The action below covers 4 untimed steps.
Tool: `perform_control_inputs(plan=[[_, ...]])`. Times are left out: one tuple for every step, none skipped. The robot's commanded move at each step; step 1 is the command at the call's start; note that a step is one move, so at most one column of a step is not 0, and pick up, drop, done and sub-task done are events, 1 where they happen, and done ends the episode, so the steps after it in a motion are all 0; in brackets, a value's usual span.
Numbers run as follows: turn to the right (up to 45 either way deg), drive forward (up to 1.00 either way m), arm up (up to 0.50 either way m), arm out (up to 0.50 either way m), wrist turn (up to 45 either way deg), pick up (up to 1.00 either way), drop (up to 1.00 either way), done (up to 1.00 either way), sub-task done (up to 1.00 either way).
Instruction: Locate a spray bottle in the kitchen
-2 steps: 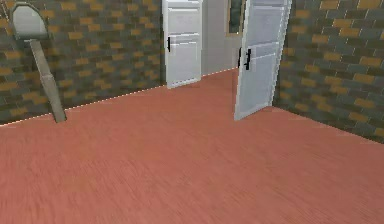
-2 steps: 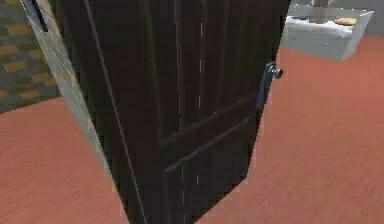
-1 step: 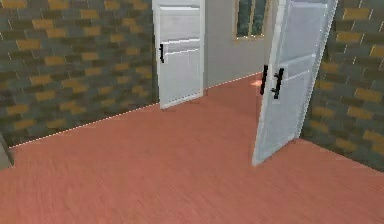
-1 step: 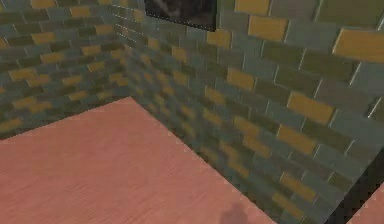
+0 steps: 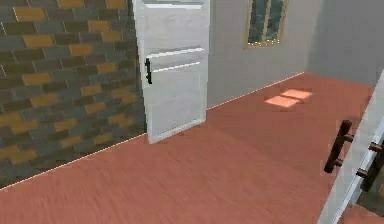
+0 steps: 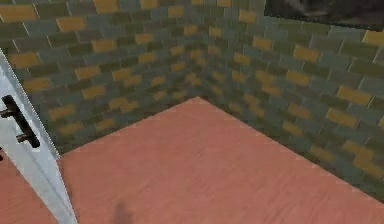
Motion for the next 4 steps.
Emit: perform_control_inputs(plan=[[3.0,0.00,0.00,0.00,0.0,0.00,0.00,0.00,0.00],[0.0,0.65,0.00,0.00,0.0,0.00,0.00,0.00,0.00],[27.0,0.00,0.00,0.00,0.0,0.00,0.00,0.00,0.00],[0.0,0.85,0.00,0.00,0.0,0.00,0.00,0.00,0.00]])
